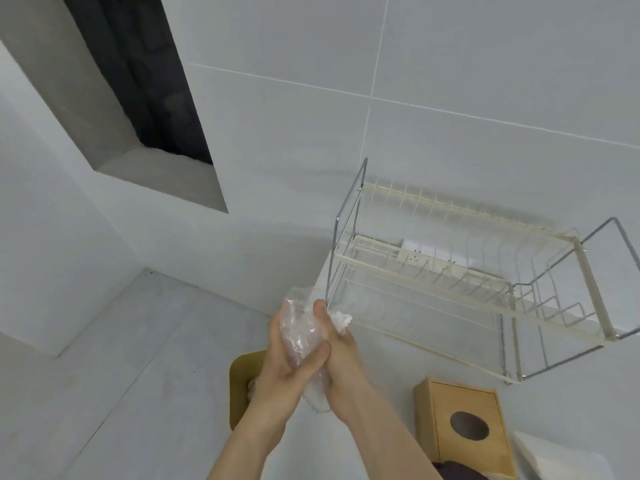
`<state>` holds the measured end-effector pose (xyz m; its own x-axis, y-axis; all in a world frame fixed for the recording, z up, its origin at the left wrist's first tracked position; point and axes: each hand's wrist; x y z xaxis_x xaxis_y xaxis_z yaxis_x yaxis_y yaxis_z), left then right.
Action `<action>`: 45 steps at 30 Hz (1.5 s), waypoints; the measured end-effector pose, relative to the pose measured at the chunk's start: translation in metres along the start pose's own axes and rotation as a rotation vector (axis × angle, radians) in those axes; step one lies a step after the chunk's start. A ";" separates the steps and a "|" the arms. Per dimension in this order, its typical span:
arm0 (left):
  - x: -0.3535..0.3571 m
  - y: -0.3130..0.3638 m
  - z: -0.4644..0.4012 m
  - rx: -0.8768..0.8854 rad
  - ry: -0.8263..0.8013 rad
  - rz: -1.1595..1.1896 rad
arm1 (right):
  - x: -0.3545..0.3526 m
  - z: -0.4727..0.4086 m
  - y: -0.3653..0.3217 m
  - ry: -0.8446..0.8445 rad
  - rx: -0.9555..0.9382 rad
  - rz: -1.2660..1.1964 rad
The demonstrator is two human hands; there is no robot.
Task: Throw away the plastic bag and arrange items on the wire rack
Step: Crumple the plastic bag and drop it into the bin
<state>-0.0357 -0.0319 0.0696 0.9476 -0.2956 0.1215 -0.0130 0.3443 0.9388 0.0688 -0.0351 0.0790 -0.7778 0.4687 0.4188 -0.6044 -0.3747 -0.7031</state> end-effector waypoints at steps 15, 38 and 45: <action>-0.191 -0.096 -0.150 -0.167 0.373 0.036 | 0.092 -0.191 0.138 0.080 0.084 0.553; -0.288 -0.486 -0.310 -0.631 -0.158 -0.749 | -0.046 -0.453 0.438 0.454 0.419 1.210; -0.292 -0.442 -0.299 -0.510 -0.144 -0.875 | -0.031 -0.424 0.404 0.299 0.341 1.482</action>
<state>-0.2112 0.1687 -0.4769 0.5122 -0.7180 -0.4713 0.8342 0.2852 0.4721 -0.0782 0.1380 -0.4612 -0.6582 -0.3525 -0.6652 0.6076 -0.7705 -0.1929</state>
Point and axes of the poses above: each hand's wrist, its own z-axis away from the middle knuckle, its own x-axis out of the palm, y = z × x, and after that the axes turned 1 degree about -x, right-handed
